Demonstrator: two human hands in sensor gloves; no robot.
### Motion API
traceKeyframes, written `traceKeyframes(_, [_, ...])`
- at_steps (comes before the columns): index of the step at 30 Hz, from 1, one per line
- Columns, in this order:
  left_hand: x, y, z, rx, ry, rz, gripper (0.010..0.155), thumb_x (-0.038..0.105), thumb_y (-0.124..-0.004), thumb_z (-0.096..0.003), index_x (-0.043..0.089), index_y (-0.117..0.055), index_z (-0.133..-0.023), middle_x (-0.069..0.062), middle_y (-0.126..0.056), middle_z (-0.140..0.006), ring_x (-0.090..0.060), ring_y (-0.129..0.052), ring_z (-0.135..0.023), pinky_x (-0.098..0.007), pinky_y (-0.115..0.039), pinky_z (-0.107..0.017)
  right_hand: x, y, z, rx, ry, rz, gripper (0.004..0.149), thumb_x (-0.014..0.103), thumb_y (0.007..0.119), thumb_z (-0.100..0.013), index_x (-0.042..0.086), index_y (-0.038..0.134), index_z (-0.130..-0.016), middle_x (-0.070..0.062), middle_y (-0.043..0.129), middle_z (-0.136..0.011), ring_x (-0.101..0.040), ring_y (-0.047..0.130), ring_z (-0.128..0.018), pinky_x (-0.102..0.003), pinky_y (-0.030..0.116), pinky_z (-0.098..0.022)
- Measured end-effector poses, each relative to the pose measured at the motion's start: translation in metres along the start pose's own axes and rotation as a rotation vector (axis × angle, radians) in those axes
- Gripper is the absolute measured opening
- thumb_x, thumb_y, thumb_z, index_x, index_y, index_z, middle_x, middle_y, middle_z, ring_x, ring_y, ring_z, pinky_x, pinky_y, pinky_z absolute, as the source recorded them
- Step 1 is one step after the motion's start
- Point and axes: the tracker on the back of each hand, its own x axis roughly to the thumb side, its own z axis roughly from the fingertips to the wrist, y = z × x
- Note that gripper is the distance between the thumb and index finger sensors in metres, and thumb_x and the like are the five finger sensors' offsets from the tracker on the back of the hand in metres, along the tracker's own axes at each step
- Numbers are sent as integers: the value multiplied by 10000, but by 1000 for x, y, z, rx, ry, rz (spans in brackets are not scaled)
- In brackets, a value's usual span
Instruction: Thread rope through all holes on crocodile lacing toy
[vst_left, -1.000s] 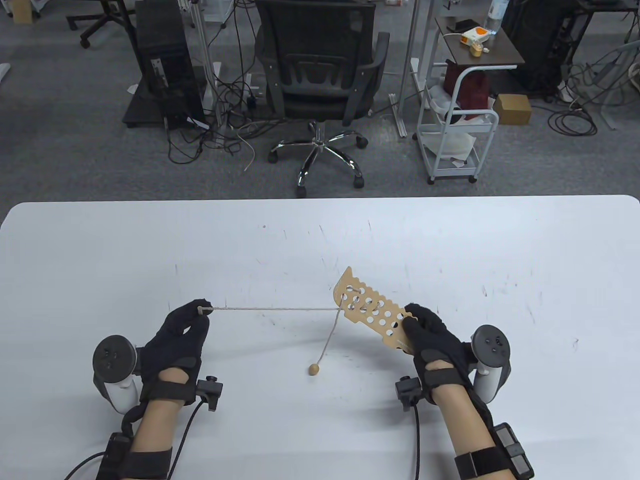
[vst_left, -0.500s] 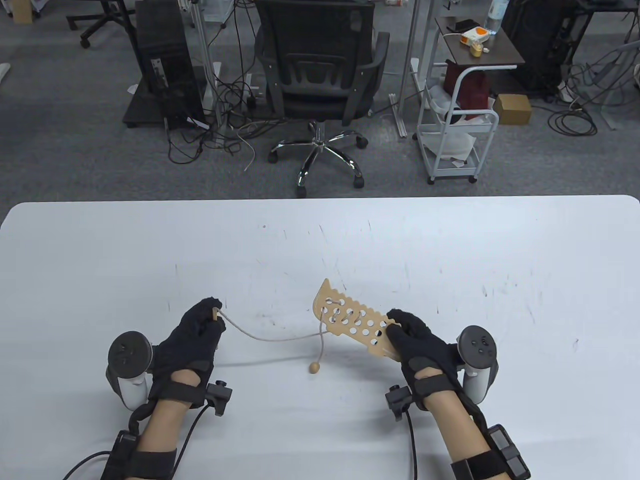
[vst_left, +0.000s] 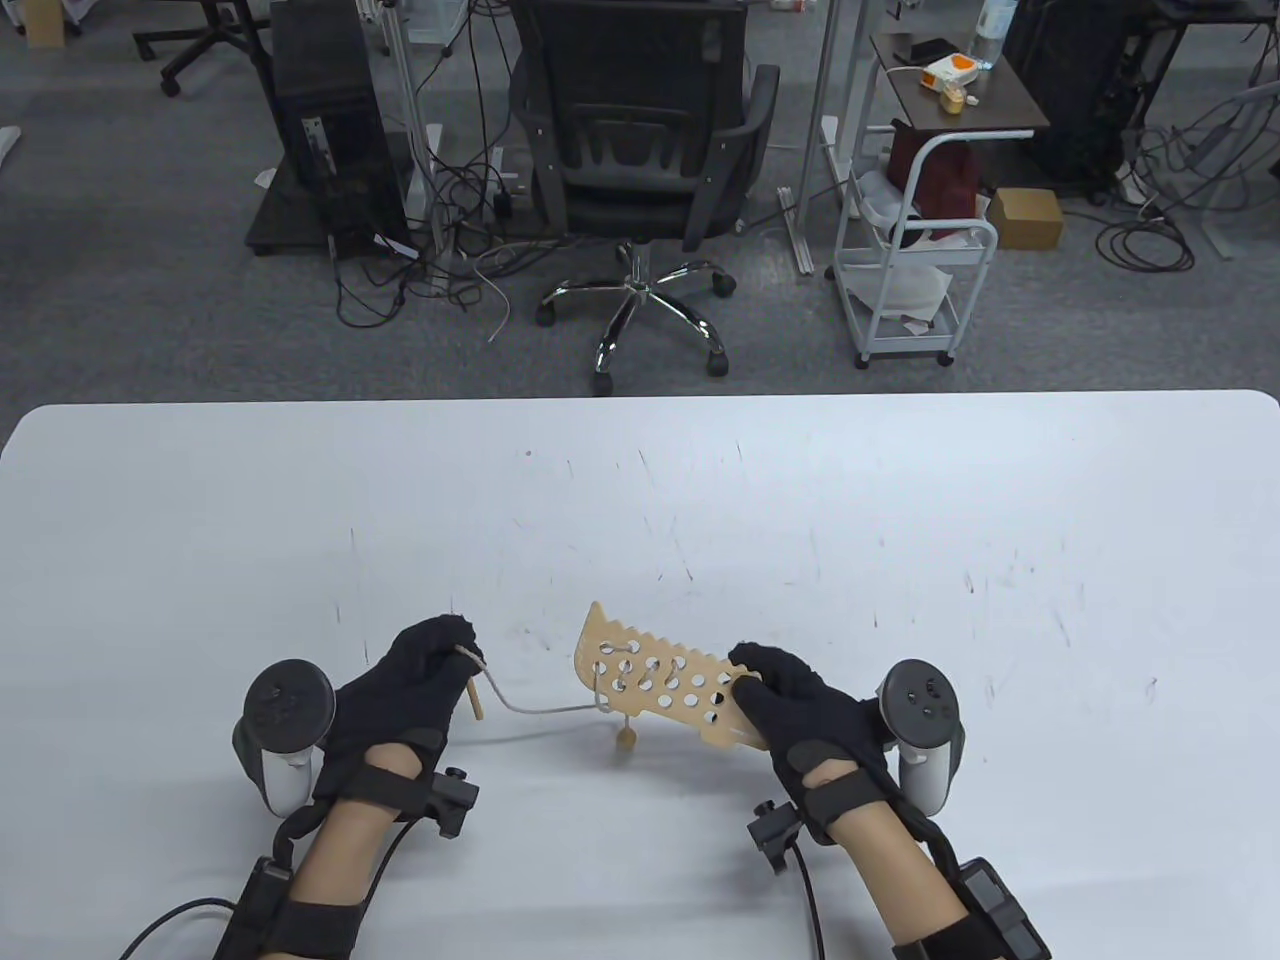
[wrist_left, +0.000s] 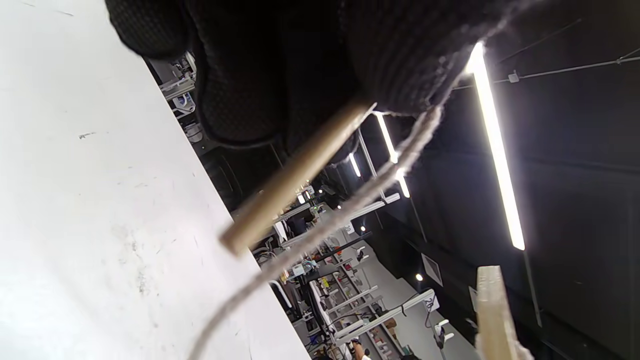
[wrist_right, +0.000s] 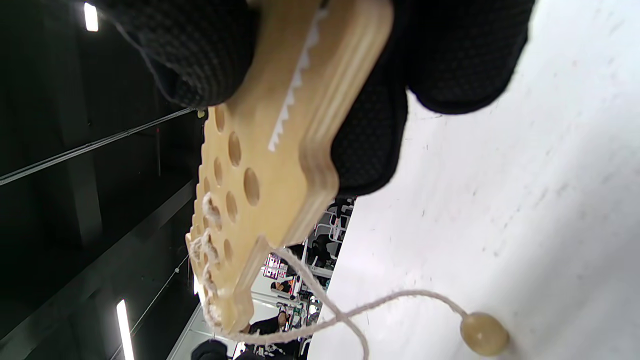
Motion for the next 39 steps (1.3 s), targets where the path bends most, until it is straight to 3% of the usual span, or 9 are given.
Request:
traceKeyframes(4, [1,-2,-1,-18,-6,-19,450,395,-897,-387,332,-868,-832,37,-1035,-739,-274,-992,-711,-479,-752,-604,3,5,2,25,-12,4,471,327,819,-448,164,763,-886,-77,958,-685,-257,1057,-479,-459,813,-422])
traceKeyframes(12, [2,-8,-1,-55,-13,-46,436,441,-914,-373,353,-899,-800,44,-981,-712,-247,-957,-673,-500,-719,-633,10,17,9,81,-40,6,469,330,819,-448,165,766,-884,-75,960,-685,-252,1060,-479,-452,816,-424])
traceKeyframes(18, [3,-14,0,-103,5,-7,436,372,-892,-392,322,-867,-825,24,-989,-728,-263,-972,-678,-524,-725,-635,13,23,12,105,-55,5,468,329,818,-449,163,766,-883,-75,959,-686,-254,1059,-481,-456,816,-423])
traceKeyframes(39, [9,-60,6,-504,1,259,432,296,-843,-405,310,-814,-836,20,-971,-780,-269,-963,-723,-546,-706,-660,15,29,15,132,-89,-9,467,328,817,-448,164,766,-883,-76,959,-685,-256,1059,-481,-457,815,-424])
